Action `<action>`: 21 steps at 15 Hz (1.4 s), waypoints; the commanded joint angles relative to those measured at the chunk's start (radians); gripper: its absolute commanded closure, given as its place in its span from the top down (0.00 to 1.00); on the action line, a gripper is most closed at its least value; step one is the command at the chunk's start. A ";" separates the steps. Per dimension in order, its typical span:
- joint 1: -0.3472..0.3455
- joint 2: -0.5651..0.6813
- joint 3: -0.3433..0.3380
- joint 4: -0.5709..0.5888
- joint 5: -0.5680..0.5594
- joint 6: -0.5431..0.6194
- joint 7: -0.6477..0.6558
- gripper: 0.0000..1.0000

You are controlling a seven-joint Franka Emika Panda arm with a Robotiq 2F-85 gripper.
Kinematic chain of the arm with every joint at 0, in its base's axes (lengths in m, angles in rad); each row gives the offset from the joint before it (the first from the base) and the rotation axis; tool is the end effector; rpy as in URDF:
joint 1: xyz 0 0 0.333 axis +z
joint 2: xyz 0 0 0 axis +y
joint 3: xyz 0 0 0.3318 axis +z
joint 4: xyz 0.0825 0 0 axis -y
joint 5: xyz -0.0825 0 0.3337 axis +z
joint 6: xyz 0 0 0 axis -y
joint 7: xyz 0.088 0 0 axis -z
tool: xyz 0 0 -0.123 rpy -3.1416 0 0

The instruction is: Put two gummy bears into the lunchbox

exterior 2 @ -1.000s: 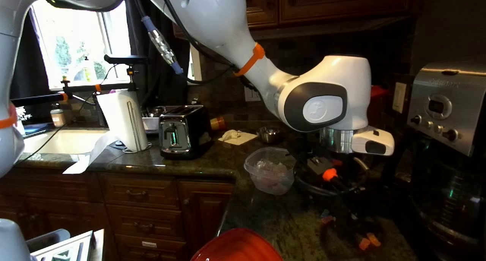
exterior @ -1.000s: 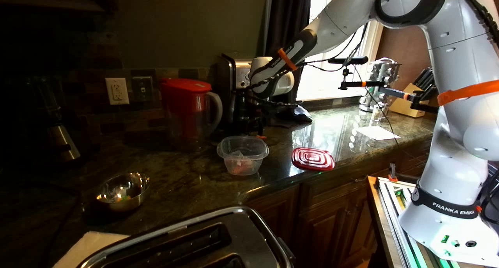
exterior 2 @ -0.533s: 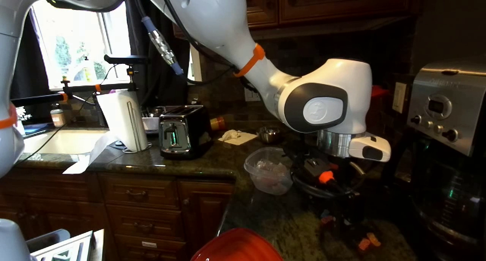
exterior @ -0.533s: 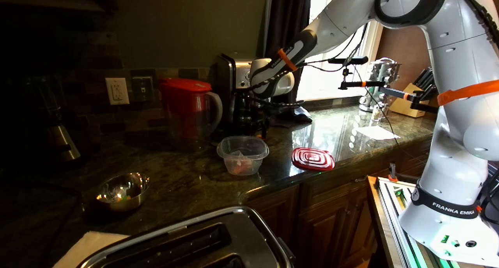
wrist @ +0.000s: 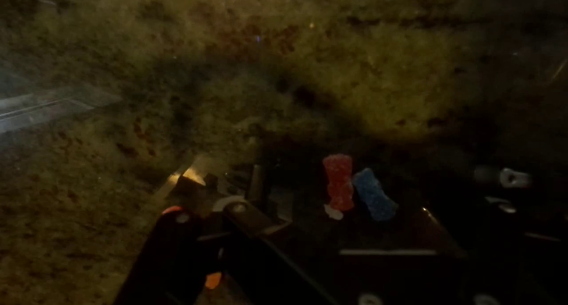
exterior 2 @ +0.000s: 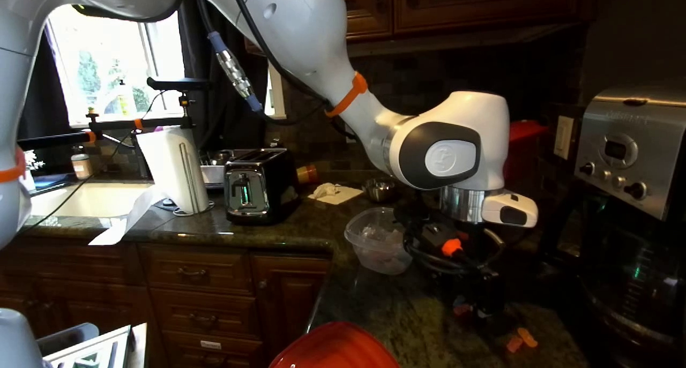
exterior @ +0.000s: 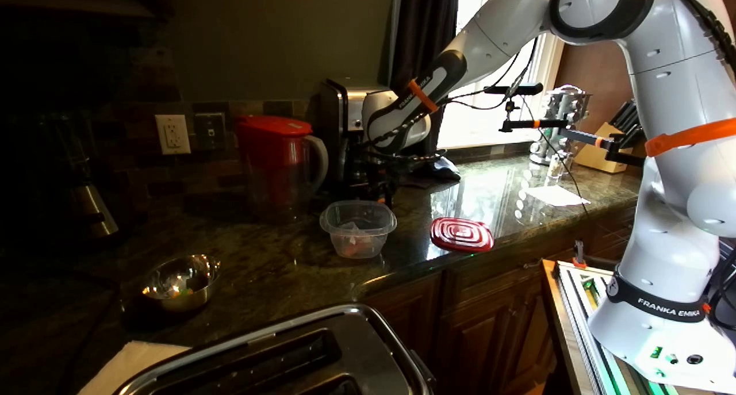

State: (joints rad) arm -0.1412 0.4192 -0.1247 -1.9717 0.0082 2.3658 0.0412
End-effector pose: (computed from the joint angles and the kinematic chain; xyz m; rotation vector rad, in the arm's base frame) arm 0.5640 -0.1491 0.2913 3.0635 -0.4675 -0.0414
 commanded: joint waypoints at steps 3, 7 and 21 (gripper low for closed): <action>0.033 0.005 -0.016 -0.006 -0.041 0.004 0.067 0.46; 0.043 -0.027 -0.025 -0.024 -0.049 -0.009 0.112 0.16; 0.089 -0.251 -0.017 -0.100 -0.135 -0.019 0.175 0.04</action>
State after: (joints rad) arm -0.0832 0.2608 -0.1449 -2.0085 -0.0653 2.3523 0.1883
